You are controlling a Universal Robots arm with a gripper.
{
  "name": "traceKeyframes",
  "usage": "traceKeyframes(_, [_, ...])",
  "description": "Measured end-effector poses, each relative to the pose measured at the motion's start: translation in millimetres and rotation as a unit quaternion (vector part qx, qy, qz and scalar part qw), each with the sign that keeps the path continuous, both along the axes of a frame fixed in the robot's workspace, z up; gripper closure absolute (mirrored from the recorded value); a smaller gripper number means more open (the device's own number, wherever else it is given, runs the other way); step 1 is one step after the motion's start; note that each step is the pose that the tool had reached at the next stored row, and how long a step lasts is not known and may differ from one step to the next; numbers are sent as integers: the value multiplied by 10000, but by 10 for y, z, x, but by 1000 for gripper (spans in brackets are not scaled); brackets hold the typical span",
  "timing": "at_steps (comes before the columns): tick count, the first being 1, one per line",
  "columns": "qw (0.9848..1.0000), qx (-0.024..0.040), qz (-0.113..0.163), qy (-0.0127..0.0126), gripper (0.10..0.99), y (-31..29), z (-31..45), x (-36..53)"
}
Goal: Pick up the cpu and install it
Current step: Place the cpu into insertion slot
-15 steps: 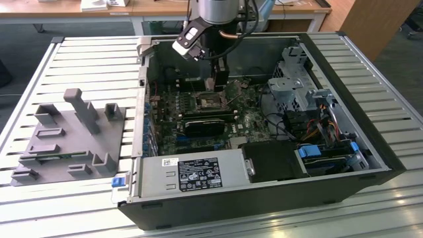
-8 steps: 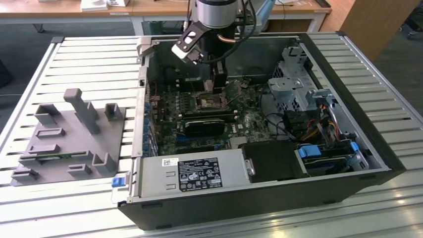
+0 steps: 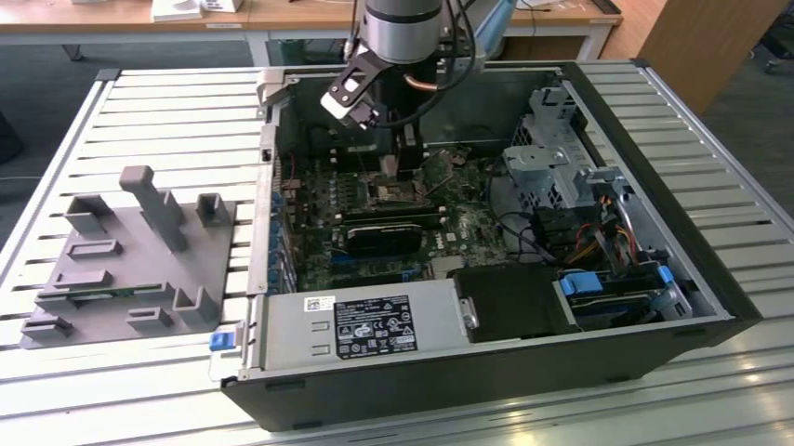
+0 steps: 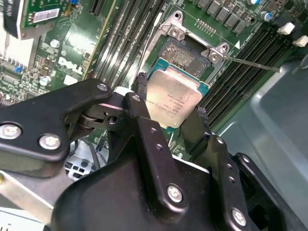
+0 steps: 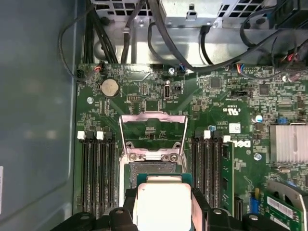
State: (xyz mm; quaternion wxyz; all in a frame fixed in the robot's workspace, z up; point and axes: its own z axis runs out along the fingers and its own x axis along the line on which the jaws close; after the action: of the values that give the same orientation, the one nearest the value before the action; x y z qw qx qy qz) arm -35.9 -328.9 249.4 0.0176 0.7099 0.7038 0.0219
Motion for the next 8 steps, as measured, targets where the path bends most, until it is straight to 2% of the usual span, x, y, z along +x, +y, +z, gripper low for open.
traceKeyframes(8, [10000, 1, 0, 0, 553, 9, -123, -1])
